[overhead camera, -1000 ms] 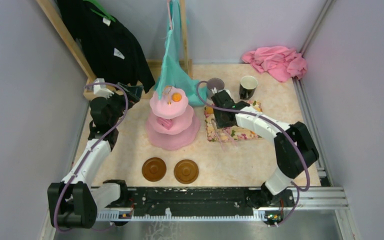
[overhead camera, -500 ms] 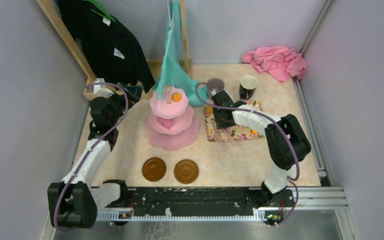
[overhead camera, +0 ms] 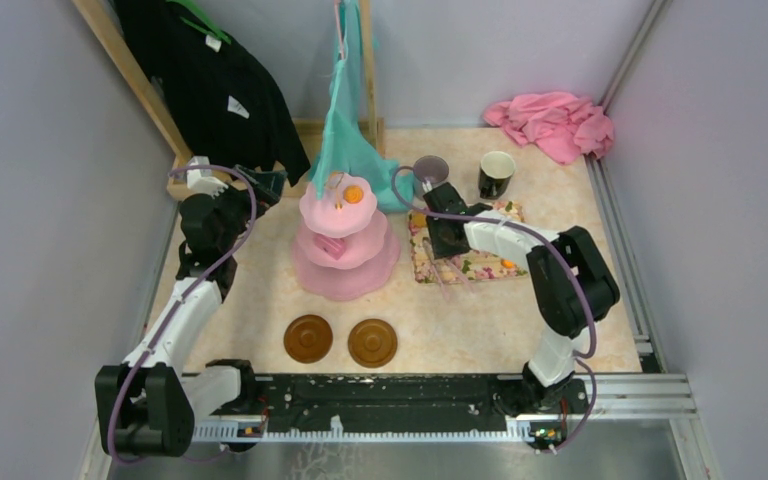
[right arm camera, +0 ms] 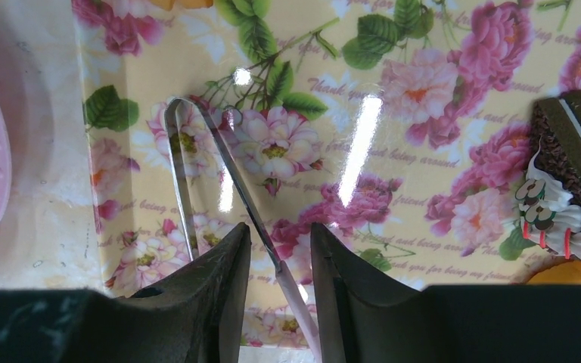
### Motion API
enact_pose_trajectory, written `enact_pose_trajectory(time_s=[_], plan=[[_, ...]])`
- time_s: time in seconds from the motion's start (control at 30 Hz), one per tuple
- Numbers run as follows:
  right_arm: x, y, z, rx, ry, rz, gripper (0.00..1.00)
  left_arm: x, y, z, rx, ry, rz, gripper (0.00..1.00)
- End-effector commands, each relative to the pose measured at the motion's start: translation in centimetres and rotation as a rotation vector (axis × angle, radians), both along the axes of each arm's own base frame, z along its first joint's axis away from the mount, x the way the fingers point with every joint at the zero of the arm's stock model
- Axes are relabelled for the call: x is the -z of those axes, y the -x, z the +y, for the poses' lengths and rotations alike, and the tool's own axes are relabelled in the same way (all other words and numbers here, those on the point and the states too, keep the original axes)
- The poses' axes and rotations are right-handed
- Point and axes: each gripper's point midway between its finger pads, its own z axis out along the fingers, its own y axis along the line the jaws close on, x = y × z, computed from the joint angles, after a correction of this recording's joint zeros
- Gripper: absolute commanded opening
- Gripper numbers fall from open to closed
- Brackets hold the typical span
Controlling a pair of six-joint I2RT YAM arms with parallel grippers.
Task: Serve the afternoon tea
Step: Pick up the clamp from the tray, then place the clamp at the center of the board.
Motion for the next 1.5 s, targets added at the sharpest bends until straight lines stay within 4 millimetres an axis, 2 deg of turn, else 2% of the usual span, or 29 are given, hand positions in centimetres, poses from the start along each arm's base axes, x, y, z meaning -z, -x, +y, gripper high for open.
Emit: enact_pose_trajectory(time_s=[0.0,0.13,0.3,0.57,0.87,0.9,1.1,1.23,1.47], plan=[[0.3,-0.7,0.0,0.009,-0.017,-0.012,0.35,-0.8,0.0,0.1,0.0,-0.011,-0.031,0.99],[0.5,-0.7,-0.1,0.01,-0.02,-0.006,0.3,-0.8,0.0,0.2,0.0,-0.011,-0.031,0.99],[0.6,-0.4,-0.1,0.013,-0.028,-0.004,0.18,-0.7,-0.1,0.1,0.0,-0.01,-0.027,0.99],[0.2,-0.2,-0.1,0.018,-0.037,-0.008,0.11,-0.7,0.0,0.2,-0.003,-0.012,-0.029,0.99],[-1.8,-0.2,-0.2,0.028,-0.059,-0.046,0.03,-0.9,0.1,0.2,-0.005,-0.012,-0.034,0.99],[-3.0,-0.3,-0.1,0.029,-0.078,-0.071,0.01,-0.9,0.1,0.2,-0.004,-0.012,-0.034,0.99],[-5.1,0.3,0.0,0.041,-0.116,-0.111,0.0,-0.9,0.2,0.2,-0.001,-0.01,-0.035,0.99],[-6.3,1.1,0.4,0.082,-0.155,-0.139,0.0,-1.1,0.4,0.2,-0.002,-0.01,-0.039,0.99],[-7.8,3.5,2.4,0.269,-0.19,-0.228,0.0,-1.6,0.9,0.0,0.0,-0.017,-0.053,0.99]])
